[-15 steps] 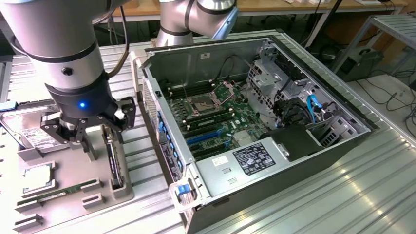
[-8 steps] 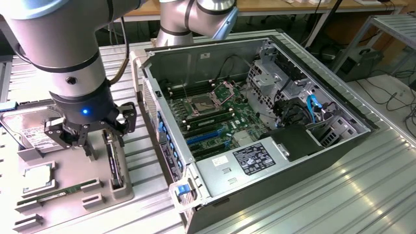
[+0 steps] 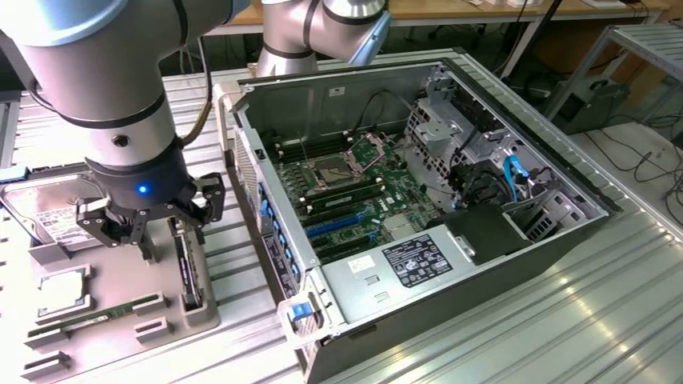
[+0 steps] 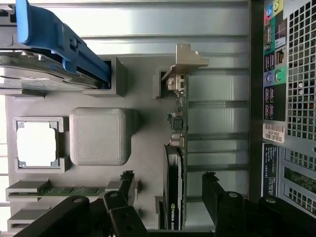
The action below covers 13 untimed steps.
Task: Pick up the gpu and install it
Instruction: 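Pick up the gpu and move the gpu toward the slot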
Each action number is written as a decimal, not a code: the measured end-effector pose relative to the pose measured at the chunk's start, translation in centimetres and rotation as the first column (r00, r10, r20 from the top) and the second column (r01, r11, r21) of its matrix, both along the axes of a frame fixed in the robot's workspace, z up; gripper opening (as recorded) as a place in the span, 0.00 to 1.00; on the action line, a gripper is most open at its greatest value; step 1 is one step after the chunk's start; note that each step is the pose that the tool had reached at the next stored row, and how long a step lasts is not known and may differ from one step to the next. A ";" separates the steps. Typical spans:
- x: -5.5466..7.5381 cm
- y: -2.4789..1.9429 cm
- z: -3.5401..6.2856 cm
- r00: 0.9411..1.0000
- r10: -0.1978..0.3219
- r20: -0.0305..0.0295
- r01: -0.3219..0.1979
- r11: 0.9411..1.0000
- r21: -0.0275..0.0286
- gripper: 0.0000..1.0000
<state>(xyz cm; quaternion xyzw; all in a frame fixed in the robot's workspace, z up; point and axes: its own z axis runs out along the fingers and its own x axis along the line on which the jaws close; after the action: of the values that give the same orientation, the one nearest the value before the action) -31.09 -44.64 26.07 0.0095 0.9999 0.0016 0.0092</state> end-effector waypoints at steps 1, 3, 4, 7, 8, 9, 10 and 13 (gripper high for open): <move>0.0 0.00 -0.09 1.000 0.000 0.000 0.000 1.000 0.000 0.66; 0.0 0.00 -0.37 1.000 0.000 0.000 0.000 1.000 0.000 0.66; 0.0 0.00 -0.44 1.000 0.000 0.000 0.000 1.000 0.000 0.66; 0.0 0.00 -0.67 1.000 0.000 0.000 0.000 1.000 0.000 0.66; 0.0 0.00 -0.74 1.000 0.000 0.000 0.000 1.000 0.000 0.66; 0.0 0.00 -0.81 1.000 0.000 0.000 0.000 1.000 0.000 0.66; 0.0 0.00 -0.89 1.000 0.000 0.000 0.000 1.000 0.000 0.66; 0.0 0.00 -1.11 1.000 0.000 0.000 0.000 1.000 0.000 0.66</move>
<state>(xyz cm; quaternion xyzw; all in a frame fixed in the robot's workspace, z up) -31.09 -44.64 24.96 0.0095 0.9999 0.0016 0.0092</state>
